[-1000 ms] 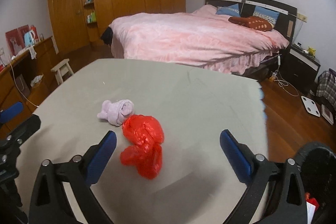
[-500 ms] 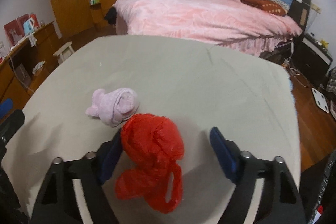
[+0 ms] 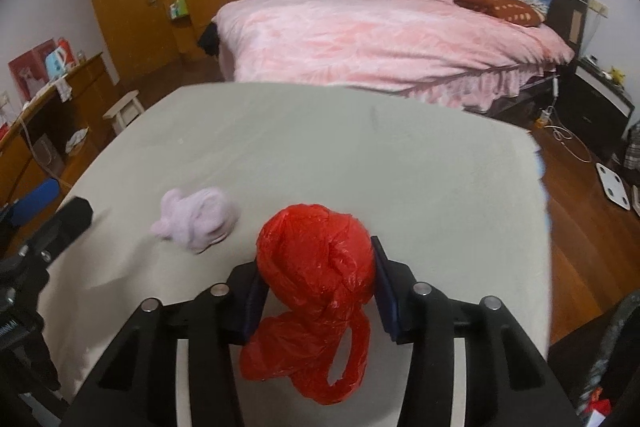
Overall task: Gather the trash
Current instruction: 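Close the right tool on the red plastic bag and lift it, then close the left tool on the pink sock while the right tool holds the red bag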
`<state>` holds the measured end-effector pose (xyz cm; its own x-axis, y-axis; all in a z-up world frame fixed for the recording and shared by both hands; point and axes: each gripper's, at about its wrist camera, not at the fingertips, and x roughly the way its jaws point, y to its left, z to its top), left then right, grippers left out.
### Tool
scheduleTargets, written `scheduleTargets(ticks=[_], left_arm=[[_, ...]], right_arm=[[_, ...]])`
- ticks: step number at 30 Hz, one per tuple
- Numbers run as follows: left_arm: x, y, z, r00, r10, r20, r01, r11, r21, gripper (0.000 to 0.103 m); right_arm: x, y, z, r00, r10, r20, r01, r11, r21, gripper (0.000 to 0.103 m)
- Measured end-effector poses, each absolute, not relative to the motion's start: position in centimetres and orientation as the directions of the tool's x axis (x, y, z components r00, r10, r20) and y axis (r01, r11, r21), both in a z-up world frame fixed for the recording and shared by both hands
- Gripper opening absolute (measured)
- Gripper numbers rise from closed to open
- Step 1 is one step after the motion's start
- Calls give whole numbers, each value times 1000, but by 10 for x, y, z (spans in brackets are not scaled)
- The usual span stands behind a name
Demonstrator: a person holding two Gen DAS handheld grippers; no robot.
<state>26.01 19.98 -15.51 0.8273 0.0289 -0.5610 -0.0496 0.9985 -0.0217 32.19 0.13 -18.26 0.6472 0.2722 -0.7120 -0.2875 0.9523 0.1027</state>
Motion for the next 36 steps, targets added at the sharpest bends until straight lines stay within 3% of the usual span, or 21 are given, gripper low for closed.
scheduleTargets(ticks=[10, 13, 19, 21, 23, 25, 36], left_arm=[[307, 173, -182, 773, -19, -634, -21, 998, -56, 91], [317, 169, -189, 752, -24, -658, -11, 999, -49, 81], [325, 158, -196, 722, -43, -690, 26, 999, -35, 73], [328, 152, -199, 706, -65, -706, 60, 998, -31, 65], [330, 145, -202, 689, -95, -718, 104, 994, -31, 48], [329, 138, -203, 685, -98, -722, 127, 992, -14, 38], [294, 130, -177, 741, -105, -663, 96, 994, -51, 33]], right_arm=[[334, -27, -182, 664, 245, -707, -250, 963, 99, 46], [335, -30, -184, 662, 248, -707, -246, 963, 107, 46], [333, -29, -190, 650, 263, -713, -249, 960, 128, 46], [330, -28, -190, 650, 266, -711, -250, 959, 130, 46], [328, -29, -188, 653, 270, -708, -251, 959, 135, 46], [324, -31, -184, 659, 271, -702, -249, 959, 136, 46], [298, -62, -153, 694, 270, -667, -218, 962, 163, 46]])
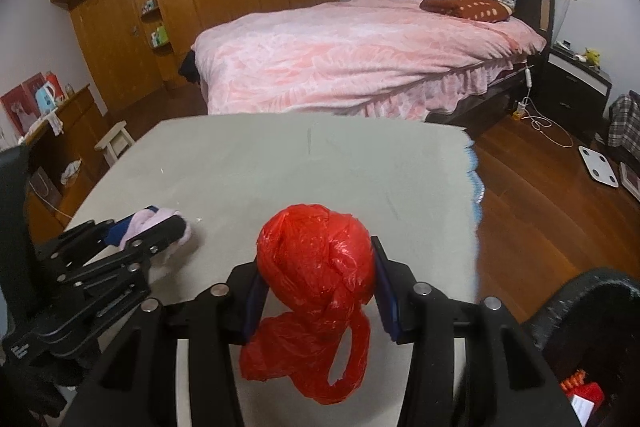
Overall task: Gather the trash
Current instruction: 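Carry the pink sock and red bag in both tools over the trash bin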
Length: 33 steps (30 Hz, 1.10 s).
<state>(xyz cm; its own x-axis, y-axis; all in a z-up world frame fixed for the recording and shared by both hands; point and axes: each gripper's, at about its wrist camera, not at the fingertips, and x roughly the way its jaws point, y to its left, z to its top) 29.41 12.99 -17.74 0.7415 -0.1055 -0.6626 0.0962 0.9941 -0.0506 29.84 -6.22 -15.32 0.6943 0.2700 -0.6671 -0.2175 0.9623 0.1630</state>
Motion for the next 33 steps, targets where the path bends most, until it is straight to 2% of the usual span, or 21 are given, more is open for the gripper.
scheduleTargets(ticks=[13, 33], left_arm=[[230, 113, -106, 809, -100, -580, 86, 995, -51, 34], [135, 104, -41, 865, -102, -491, 79, 995, -68, 34]], right_arm=[[240, -67, -99, 740, 288, -608, -255, 956, 142, 46], [150, -90, -37, 785, 325, -528, -298, 944, 138, 47]])
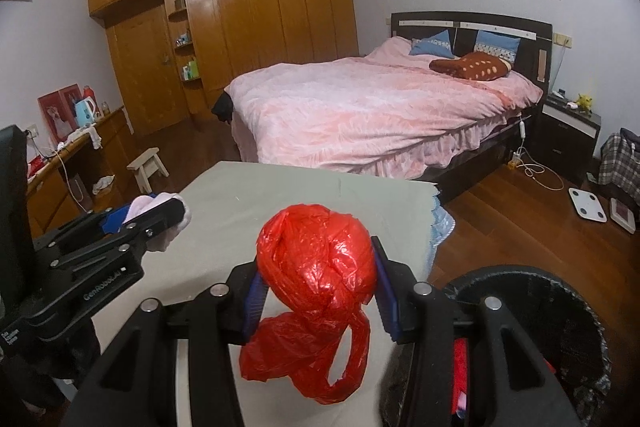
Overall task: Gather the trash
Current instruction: 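Carry the pink sock and red bag in both tools over the trash bin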
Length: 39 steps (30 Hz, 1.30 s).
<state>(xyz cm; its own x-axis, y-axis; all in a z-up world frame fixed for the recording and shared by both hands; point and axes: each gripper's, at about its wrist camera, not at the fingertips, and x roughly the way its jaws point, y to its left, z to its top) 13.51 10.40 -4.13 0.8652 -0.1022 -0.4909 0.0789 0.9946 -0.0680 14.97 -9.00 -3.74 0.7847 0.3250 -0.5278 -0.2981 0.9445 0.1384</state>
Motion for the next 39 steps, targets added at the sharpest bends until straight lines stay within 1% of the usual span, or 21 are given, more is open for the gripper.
scheduleTargets(ticks=[14, 22, 39], left_arm=[[88, 72, -16, 883, -134, -450, 125, 991, -52, 34], [72, 43, -2, 888, -182, -422, 181, 983, -45, 34], [70, -23, 1, 867, -292, -403, 310, 951, -23, 34]], right_arm=[[98, -122, -14, 825, 301, -478, -277, 953, 122, 47], [78, -144, -7, 850, 270, -453, -241, 963, 122, 47], [57, -203, -13, 877, 151, -455, -114, 988, 108, 48]])
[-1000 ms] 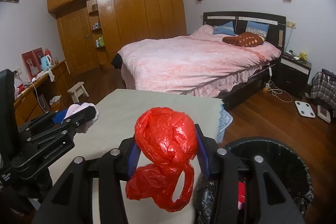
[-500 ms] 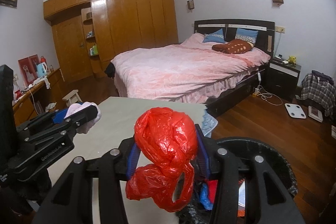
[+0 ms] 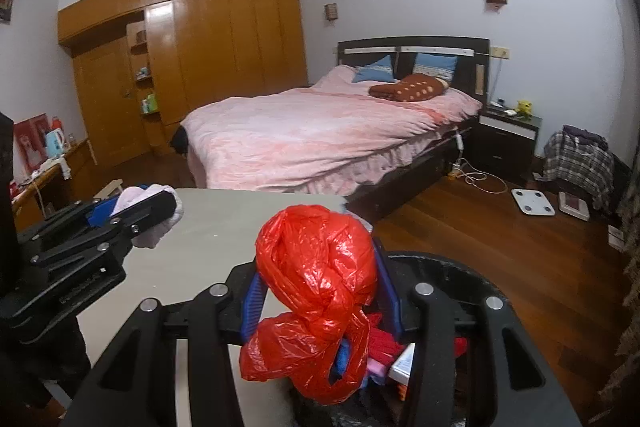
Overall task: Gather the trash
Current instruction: 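Carry the pink sock and red bag in both tools over the trash bin, then open both tools to drop the pink sock and red bag into the bin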
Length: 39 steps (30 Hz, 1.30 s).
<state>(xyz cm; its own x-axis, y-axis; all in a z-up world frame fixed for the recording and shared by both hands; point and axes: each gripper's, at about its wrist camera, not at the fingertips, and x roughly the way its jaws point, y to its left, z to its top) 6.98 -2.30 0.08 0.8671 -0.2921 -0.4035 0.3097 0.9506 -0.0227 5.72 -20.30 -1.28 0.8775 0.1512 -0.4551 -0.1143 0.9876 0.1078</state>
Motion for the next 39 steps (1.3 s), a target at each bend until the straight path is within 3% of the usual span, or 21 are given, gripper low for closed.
scheduleTargets(ticks=[22, 39], left_arm=[[96, -103, -25, 802, -424, -420, 459, 888, -20, 35], [142, -150, -64, 744, -481, -463, 527, 849, -35, 37]], right_arm=[[61, -280, -42, 864, 4, -504, 48, 995, 88, 49], [92, -312, -78, 832, -21, -555, 86, 992, 91, 49]])
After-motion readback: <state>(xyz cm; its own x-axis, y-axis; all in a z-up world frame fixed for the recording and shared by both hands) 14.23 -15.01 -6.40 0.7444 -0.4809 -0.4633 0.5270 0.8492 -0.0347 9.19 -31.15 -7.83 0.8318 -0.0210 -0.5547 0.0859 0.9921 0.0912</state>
